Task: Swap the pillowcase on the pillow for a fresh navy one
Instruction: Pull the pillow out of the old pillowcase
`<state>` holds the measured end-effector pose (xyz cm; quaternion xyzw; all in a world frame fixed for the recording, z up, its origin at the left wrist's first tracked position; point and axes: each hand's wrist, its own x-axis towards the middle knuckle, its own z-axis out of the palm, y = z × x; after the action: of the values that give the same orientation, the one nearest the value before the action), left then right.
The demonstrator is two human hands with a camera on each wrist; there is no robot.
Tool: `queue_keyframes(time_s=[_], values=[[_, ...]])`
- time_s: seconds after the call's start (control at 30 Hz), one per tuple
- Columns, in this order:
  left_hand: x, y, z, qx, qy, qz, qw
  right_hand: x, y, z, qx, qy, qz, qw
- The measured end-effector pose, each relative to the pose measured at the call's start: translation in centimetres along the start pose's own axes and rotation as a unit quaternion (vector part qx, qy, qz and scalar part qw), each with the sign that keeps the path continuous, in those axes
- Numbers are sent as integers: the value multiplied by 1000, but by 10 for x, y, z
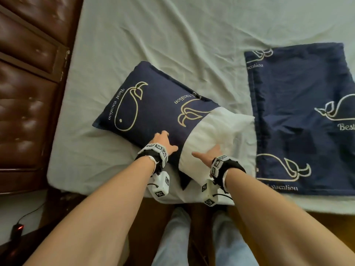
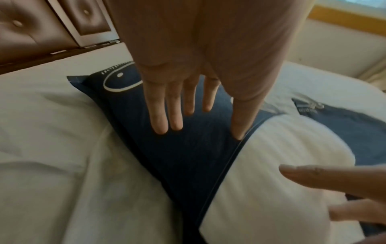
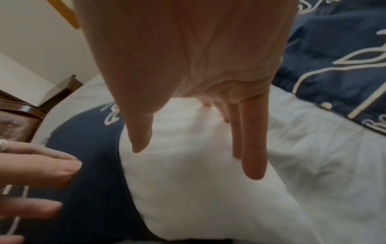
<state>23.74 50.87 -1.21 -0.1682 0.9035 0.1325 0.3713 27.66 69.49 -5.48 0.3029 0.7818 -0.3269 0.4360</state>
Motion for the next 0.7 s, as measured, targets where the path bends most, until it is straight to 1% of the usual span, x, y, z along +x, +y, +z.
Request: queue_keyframes(time_s=[0.1,0.17,0.27,0.3,0.33,0.43,0.5,0.6,0.7], values=[[20,-10,30,52,-38,12,998,14,11,32,15,33,21,999],[32,-12,52,84,-35,19,996,22,17,47,38,54,19,998],[48,-15,73,84,39,37,995,34,22,63,94,114,-9,989],[51,-16,74,91,67,42,993,36,21,63,96,133,-17,986],[55,-19,77,102,79,46,991,39,24,65,89,143,-27,985],[62,-31,71,124,79,39,988,42,29,59,24,159,-84,983],[60,-40,60,137,89,30,986,36,29,51,-16,158,-117,980],[50,-52,34,154,94,-1,983,15,23,32,-13,182,-125,975],[36,-57,3,136,123,-54,982,0,37,-1,-2,227,-115,967]])
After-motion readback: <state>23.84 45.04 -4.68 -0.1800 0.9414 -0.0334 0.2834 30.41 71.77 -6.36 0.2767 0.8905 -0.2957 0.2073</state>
